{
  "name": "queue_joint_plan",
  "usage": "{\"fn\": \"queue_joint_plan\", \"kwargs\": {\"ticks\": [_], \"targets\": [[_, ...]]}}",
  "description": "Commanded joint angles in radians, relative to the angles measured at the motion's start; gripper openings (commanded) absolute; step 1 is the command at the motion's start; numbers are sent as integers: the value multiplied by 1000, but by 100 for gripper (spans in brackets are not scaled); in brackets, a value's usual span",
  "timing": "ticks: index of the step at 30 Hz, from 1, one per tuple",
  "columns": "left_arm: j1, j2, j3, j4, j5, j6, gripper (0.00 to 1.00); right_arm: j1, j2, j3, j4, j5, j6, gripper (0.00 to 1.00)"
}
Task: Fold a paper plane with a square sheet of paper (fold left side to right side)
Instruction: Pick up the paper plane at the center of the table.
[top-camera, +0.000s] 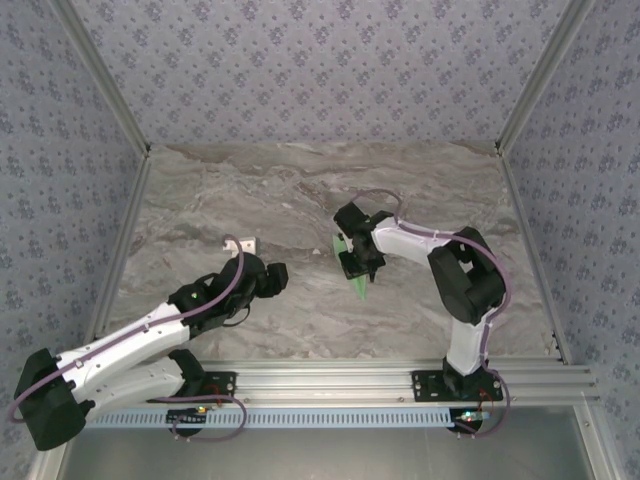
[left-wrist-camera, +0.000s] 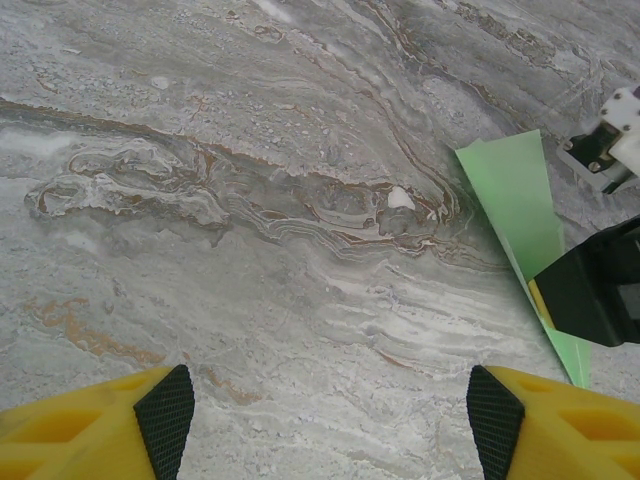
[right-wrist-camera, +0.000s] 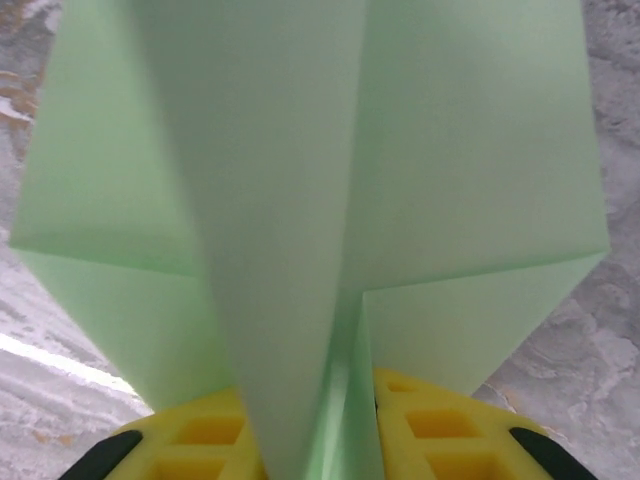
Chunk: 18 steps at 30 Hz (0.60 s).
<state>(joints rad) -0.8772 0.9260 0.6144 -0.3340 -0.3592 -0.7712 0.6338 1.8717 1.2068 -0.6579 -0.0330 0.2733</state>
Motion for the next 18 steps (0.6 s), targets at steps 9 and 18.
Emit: {"fn": "queue_joint_plan", "kwargs": {"ticks": [9, 18], "targets": [[8, 8, 30, 9, 1, -5, 75, -25, 32, 50, 3, -26, 33, 9], [9, 1, 29, 10, 12, 10, 75, -122, 156, 380, -169, 32, 72, 4]]}}
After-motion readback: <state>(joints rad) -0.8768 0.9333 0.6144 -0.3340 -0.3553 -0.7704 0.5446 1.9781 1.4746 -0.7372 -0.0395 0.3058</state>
